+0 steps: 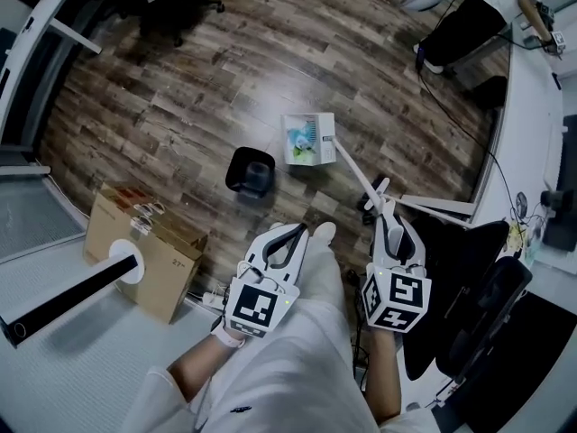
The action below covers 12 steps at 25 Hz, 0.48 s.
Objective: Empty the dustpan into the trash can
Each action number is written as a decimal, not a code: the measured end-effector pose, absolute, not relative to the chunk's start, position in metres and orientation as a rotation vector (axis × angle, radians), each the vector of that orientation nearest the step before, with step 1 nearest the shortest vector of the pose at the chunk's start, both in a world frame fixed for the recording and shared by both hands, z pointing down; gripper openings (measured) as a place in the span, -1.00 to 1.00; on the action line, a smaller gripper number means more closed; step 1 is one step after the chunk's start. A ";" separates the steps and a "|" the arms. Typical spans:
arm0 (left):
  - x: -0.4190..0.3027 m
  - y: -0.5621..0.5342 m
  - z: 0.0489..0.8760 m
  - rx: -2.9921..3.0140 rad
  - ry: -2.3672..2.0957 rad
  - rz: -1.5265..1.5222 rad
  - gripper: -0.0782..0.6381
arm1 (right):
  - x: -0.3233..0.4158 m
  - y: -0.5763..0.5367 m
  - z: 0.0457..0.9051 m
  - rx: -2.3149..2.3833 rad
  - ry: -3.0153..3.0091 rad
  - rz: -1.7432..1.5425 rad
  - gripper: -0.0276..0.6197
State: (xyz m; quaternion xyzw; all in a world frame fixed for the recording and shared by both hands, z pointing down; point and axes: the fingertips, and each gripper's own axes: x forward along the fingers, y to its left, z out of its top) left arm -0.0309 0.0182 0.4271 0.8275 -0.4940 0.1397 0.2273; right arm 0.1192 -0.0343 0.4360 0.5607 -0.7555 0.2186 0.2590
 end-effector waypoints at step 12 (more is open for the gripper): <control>-0.080 0.028 0.413 2.196 -1.500 0.329 -0.76 | 0.063 -0.035 0.396 1.390 -2.164 0.468 -0.56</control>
